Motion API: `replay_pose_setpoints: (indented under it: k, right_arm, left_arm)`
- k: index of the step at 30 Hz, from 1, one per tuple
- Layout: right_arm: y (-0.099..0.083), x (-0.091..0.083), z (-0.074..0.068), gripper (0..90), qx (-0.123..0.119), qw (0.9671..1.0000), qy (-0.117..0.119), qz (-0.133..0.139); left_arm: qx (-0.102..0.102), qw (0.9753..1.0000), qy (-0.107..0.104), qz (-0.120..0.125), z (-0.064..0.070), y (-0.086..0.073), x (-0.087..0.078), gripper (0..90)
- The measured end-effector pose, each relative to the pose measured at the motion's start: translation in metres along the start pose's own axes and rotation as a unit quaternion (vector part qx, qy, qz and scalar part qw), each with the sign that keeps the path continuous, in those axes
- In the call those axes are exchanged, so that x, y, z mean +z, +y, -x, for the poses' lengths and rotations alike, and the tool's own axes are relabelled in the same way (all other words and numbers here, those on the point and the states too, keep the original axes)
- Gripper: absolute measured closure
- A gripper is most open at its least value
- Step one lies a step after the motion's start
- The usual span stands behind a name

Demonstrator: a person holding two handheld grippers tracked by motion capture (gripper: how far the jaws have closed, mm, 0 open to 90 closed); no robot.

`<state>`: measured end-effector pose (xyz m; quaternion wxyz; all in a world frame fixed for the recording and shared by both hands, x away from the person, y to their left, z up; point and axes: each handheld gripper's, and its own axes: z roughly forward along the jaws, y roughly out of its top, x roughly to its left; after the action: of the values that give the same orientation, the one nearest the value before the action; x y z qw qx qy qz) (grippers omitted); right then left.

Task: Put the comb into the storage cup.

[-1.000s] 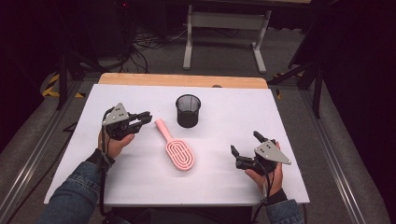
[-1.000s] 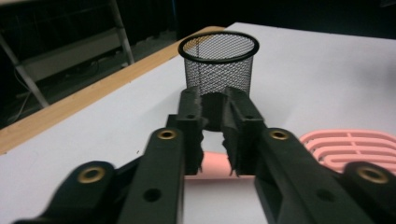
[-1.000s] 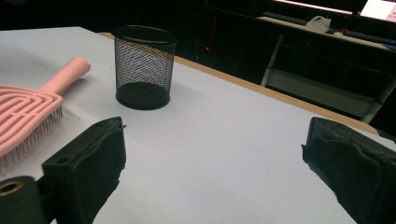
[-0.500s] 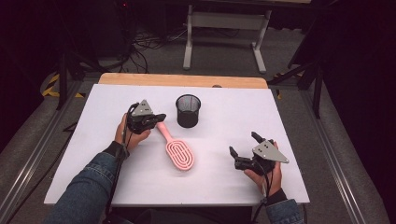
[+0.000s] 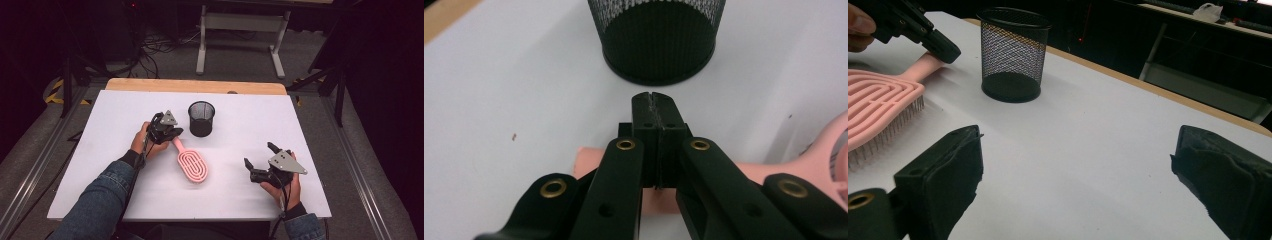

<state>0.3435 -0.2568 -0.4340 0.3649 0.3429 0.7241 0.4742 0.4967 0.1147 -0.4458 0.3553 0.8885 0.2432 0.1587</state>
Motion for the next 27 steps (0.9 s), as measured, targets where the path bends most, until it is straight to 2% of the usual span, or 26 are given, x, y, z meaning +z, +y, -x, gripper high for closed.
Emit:
replay_pose_setpoints:
  k: [4, 6, 7, 8, 12, 14, 16, 21, 27]
  right_arm:
    - [-0.001, 0.002, -0.001, 6.9, -0.003, 1.0000, 0.004, -0.006]
    - [-0.001, 0.003, -0.002, 6.9, -0.004, 0.9999, 0.007, -0.010]
    - [-0.001, 0.003, -0.002, 6.9, -0.004, 0.9999, 0.007, -0.010]
    - [-0.001, 0.003, -0.002, 7.0, -0.005, 0.9999, 0.008, -0.012]
    - [-0.002, 0.004, -0.001, 7.1, -0.003, 0.9998, 0.011, -0.016]
    - [-0.002, 0.004, -0.001, 7.2, -0.001, 0.9998, 0.013, -0.016]
    - [-0.002, 0.004, -0.001, 7.2, -0.002, 0.9998, 0.015, -0.017]
    - [-0.002, 0.004, -0.002, 7.3, -0.003, 0.9996, 0.019, -0.019]
    - [-0.002, 0.005, -0.003, 7.6, -0.006, 0.9995, 0.021, -0.024]
  left_arm:
    - [0.006, 0.9996, -0.003, -0.028, -0.001, -0.001, 0.003, 90.0]
    - [0.019, 0.9988, -0.007, -0.044, -0.001, -0.001, 0.004, 89.9]
    - [0.019, 0.9988, -0.007, -0.044, -0.001, -0.001, 0.004, 89.9]
    - [0.026, 0.9982, -0.012, -0.052, 0.000, -0.001, 0.004, 89.9]
    - [0.032, 0.9964, -0.024, -0.074, 0.002, -0.002, -0.002, 89.9]
    - [0.036, 0.9960, -0.027, -0.076, 0.002, -0.002, -0.004, 89.9]
    - [0.035, 0.9949, -0.033, -0.088, 0.003, -0.003, -0.009, 89.9]
    - [0.049, 0.9931, -0.034, -0.101, 0.005, -0.007, -0.018, 89.8]
    - [0.050, 0.9911, -0.053, -0.112, 0.008, -0.015, -0.021, 89.8]
